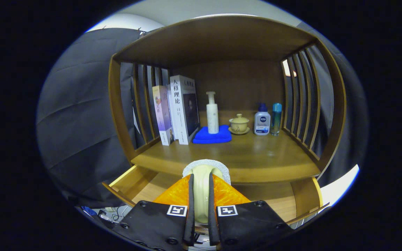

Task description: Pull open the drawer, take out the items inside it, and place them on the countertop above the cabinet.

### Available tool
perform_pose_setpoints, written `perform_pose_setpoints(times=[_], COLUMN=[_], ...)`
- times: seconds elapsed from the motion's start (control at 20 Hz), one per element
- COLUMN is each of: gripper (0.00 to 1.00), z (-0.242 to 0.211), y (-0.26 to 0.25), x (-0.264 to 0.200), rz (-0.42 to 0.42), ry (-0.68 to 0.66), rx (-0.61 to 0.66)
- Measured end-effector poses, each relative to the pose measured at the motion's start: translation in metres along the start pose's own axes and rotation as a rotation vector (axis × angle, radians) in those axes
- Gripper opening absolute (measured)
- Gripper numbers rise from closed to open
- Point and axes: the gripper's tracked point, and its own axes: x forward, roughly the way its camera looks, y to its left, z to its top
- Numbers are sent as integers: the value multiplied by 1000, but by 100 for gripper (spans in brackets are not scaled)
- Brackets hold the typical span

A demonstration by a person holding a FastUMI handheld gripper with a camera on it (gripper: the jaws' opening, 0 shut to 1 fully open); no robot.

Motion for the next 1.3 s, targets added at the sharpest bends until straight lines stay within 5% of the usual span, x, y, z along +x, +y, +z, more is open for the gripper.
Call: perform_pose_setpoints(times=[0.5, 1.3], gripper=[18, 19], z=[43, 32], y=[-5, -38], x=[15, 110], rz=[-4, -116], ry=[-27, 103], rx=[64, 180])
